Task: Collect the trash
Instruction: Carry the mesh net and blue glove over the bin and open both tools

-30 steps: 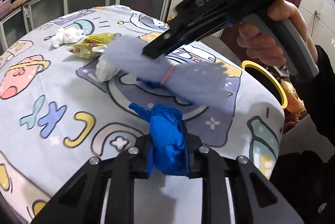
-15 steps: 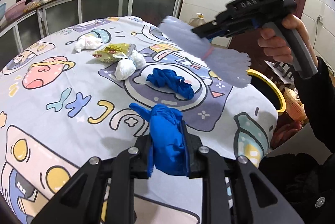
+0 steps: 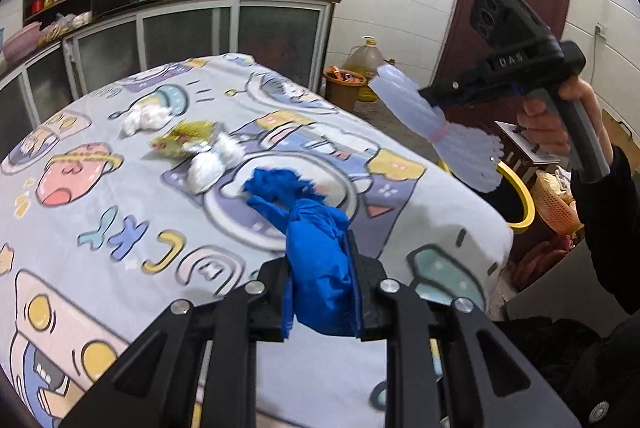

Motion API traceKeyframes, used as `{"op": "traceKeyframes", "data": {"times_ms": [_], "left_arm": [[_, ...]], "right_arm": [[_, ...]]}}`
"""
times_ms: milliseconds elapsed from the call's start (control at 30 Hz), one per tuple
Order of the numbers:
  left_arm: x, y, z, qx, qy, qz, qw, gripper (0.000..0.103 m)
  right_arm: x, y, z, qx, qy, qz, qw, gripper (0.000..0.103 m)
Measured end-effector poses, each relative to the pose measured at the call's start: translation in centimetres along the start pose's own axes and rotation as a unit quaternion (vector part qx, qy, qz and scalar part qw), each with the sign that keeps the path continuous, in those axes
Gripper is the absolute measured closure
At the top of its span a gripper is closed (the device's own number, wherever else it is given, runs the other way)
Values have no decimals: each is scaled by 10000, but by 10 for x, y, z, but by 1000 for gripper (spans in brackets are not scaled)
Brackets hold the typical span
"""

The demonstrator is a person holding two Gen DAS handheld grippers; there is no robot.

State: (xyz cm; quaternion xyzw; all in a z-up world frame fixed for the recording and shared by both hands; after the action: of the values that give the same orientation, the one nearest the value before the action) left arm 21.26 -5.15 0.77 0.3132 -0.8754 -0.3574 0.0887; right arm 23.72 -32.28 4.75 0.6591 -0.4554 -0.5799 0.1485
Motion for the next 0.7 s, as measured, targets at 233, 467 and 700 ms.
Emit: {"op": "traceKeyframes", "data": {"times_ms": [233,467,700], "left_arm": [[31,-22,-39,68,-262,209,9994,84],[76,-55,-84,128,-673,614,9958,84],[123,-98,-125,139,-932,1040,9901,84]], "right_arm": [[57,49,7,448,-497,-10,9978,87],[121,99,19,934,-1029,109,9902,87],[185,143,36,1360,-1616,258,9771,87]]}}
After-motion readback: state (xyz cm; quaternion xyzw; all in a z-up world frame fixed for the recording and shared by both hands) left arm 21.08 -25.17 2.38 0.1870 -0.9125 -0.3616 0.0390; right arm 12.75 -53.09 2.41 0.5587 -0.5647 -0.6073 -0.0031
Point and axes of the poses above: each gripper's, at about its wrist camera, not at the fingertips, and y roughly against the way its jaws point, x to its right, z to its underside, the point moved 3 cm from there along -y, roughly the way its jaws point, and after that the axes turned 15 degrees about -y, right-handed, at the moved point
